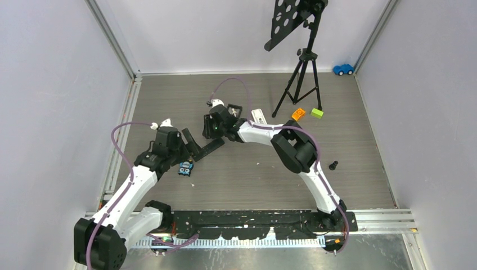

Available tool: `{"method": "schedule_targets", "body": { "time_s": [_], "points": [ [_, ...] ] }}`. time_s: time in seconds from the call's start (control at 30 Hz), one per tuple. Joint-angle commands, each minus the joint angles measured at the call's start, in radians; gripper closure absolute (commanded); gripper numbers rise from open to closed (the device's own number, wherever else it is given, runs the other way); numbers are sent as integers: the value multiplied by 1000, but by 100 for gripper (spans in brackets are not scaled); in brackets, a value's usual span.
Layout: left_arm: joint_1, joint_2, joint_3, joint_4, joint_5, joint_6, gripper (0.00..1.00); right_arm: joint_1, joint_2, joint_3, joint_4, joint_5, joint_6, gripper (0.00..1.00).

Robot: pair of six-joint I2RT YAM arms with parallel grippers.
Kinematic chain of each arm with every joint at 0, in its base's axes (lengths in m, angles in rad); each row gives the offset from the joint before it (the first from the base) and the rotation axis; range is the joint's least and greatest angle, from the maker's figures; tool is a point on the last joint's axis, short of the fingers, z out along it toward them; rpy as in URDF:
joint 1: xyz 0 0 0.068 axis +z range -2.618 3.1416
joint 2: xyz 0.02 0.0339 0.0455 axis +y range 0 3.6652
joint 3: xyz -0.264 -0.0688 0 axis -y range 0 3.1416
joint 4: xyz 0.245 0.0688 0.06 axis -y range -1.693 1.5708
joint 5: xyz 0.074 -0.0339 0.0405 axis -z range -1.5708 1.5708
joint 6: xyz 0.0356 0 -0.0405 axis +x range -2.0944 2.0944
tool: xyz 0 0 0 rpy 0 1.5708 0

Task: Load the batteries into the remote control

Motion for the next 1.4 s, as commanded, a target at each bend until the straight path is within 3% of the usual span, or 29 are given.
{"method": "schedule_targets", "body": {
  "time_s": [0.0, 0.3, 0.5, 0.6, 0.77, 0.87, 1.0, 1.17, 1.37],
  "points": [
    [9, -26, -8, -9, 15, 5, 21, -5, 7, 54, -64, -13, 10, 63],
    [9, 7, -11, 44, 86, -12, 19, 32, -85, -36, -357, -29, -148, 63],
    [9, 26, -20, 70, 128, -8, 18, 38, -182, -154, -493, -278, -283, 65],
    [10, 28, -26, 73, 128, -9, 17, 41, -238, -245, -459, -304, -305, 64],
    [11, 26, -25, 57, 104, -14, 17, 50, -283, -303, -385, -251, -253, 50],
    [12, 7, -15, -6, -7, -36, 17, 88, -325, -357, -309, -186, -230, 39],
    [12, -41, -23, -44, -99, -58, 16, 162, -353, -392, -239, -81, -225, 30],
    [14, -110, -31, -75, -173, -81, 13, 239, -302, -347, -236, 90, -255, 26],
    [16, -165, -34, -103, -188, -75, 12, 253, -227, -285, -287, 190, -303, 27]
  ]
}}
